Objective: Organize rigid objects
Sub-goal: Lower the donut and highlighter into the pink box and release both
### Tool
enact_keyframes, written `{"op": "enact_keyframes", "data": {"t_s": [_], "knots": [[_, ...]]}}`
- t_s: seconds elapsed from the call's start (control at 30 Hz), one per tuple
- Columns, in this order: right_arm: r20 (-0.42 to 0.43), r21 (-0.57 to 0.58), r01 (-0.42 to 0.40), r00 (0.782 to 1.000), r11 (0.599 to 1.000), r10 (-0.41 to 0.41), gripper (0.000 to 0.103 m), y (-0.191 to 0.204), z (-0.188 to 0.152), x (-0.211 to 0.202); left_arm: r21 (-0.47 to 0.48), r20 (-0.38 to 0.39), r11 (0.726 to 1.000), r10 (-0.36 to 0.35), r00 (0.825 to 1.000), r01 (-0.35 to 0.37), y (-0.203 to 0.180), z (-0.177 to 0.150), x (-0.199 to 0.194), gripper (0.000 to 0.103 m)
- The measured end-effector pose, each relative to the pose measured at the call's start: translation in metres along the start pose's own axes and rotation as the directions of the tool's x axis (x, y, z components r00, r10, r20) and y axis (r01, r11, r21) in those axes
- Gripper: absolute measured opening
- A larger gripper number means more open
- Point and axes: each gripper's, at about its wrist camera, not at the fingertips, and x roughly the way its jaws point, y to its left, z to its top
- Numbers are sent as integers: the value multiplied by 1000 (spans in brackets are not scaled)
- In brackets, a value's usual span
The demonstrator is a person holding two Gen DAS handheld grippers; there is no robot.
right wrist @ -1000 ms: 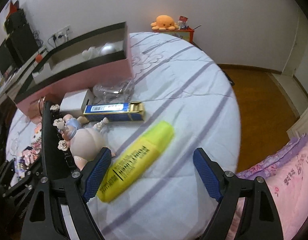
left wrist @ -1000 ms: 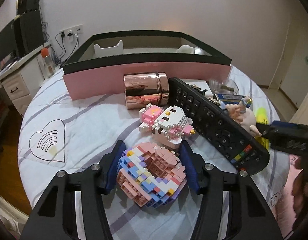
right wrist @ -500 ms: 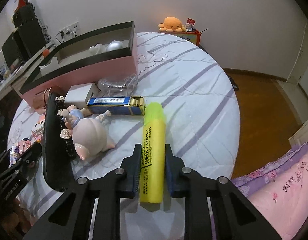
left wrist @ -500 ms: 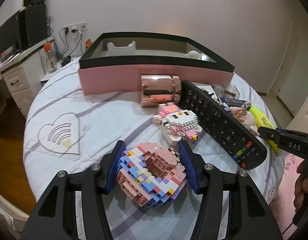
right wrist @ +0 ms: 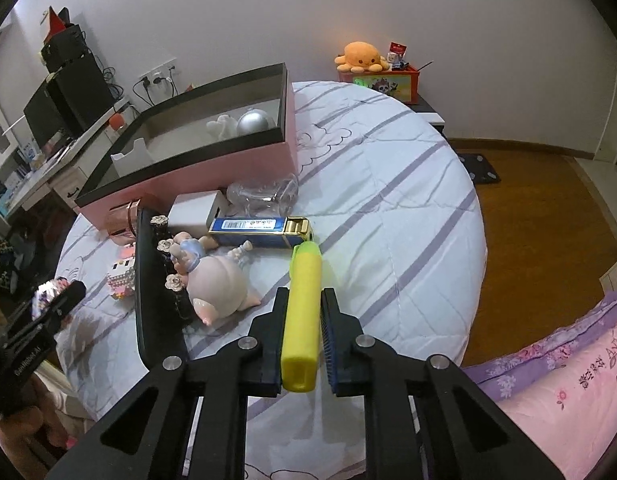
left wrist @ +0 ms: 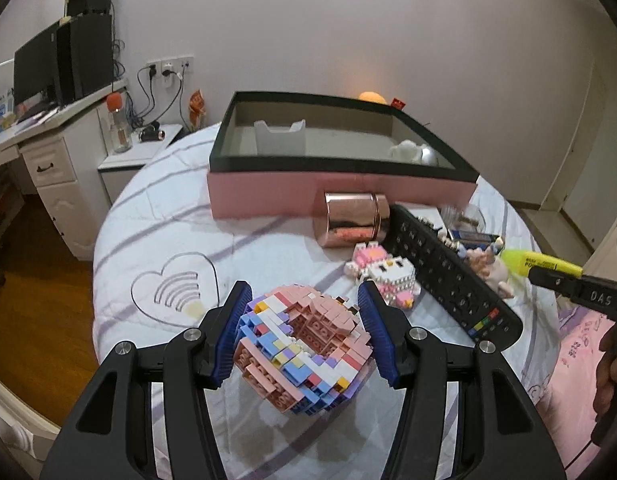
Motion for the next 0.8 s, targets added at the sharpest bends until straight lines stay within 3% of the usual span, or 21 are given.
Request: {"op": "enact_keyframes", "data": {"t_s": [0.3,0.6,0.8], "knots": [[-43,15,8,999,1000,-7,15,-3,0,30,-2,-7,1000,-6,1000,6,-2,-1,0,56],[19,28,-54,998,998,54,14,0,4,-8,5,19,1000,-5,1000,5,1,7,-11,56],[77,-25,-116,990,993,118,14,20,33,-32,29,56,999,-21,998,19,-4,30,-18,56]]}}
